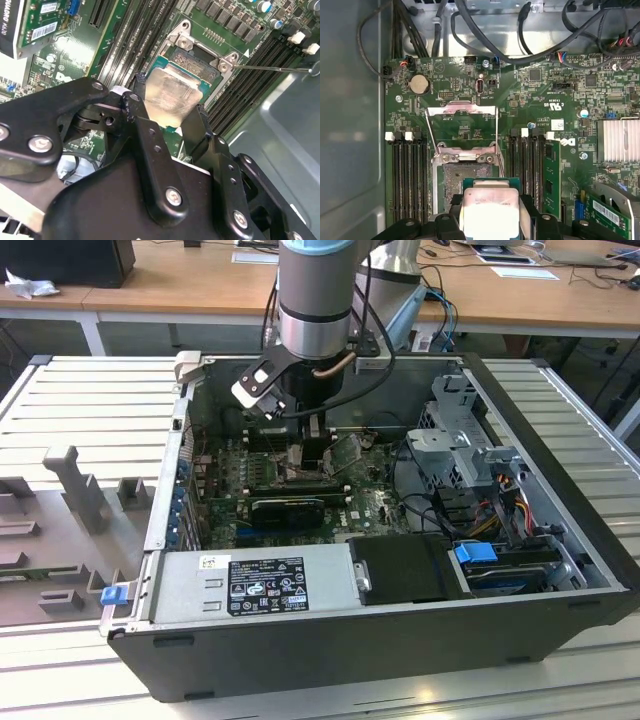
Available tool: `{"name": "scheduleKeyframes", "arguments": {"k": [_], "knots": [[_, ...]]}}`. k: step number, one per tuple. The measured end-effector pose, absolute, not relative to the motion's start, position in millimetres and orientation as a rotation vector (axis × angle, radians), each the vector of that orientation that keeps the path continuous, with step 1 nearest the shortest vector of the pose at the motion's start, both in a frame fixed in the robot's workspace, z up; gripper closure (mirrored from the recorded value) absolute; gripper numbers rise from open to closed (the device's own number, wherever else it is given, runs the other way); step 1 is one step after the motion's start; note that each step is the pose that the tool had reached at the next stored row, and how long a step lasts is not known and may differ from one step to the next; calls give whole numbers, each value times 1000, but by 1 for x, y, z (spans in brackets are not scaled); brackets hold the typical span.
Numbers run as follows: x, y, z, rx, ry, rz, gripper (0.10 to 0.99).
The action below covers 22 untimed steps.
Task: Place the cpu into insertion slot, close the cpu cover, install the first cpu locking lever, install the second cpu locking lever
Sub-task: 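Place the cpu into insertion slot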
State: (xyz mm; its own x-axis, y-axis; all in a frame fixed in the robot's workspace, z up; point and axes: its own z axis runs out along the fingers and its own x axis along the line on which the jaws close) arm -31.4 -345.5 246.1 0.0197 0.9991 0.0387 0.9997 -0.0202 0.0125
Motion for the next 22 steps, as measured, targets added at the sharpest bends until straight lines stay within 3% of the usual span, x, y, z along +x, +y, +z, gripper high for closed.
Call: {"name": "scheduleKeyframes", "arguments": {"k": [22], "knots": [[-32,-322,206,-2235,-2177,-58,561]]}}
